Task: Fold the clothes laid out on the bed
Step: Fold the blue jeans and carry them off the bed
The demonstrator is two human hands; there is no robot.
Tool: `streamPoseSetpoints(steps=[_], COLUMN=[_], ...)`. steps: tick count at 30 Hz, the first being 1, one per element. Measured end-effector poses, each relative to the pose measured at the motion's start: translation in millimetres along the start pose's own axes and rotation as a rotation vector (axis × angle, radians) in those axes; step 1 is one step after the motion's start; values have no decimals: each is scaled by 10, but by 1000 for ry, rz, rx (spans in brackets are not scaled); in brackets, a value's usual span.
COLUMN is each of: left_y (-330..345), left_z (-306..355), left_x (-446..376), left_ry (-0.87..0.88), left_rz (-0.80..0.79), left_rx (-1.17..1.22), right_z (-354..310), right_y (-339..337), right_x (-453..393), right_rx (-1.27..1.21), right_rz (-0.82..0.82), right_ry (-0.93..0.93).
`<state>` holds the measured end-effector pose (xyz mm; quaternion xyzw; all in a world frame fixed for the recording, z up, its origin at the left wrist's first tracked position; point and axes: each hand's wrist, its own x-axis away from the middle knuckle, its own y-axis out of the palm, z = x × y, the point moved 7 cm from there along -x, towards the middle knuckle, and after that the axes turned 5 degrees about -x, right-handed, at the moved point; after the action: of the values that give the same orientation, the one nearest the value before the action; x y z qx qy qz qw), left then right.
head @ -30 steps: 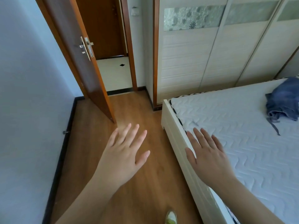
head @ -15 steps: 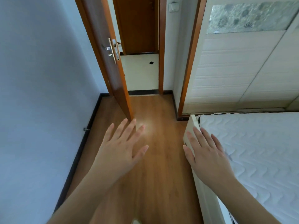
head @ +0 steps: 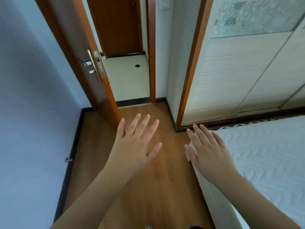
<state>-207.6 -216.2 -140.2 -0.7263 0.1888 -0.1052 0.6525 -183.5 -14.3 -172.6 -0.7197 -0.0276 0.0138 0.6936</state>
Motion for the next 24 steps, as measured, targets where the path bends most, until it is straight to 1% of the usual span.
streamPoseSetpoints(steps=[6, 13, 19, 24], left_y=[1, 266, 331, 371], left_z=[-9, 297, 512, 696], left_x=[-1219, -2636, -3792, -4569], left_ry=[178, 327, 401, 468], left_rz=[42, 68, 92, 96], left_rx=[-61, -94, -151, -133], right_z=[489, 1262, 1853, 2314], right_y=[-60, 46, 78, 5], right_x=[-707, -1653, -2611, -3144], right_rx=[-20, -63, -119, -168], right_rz=[62, 66, 90, 131], right_ry=[158, 299, 330, 401])
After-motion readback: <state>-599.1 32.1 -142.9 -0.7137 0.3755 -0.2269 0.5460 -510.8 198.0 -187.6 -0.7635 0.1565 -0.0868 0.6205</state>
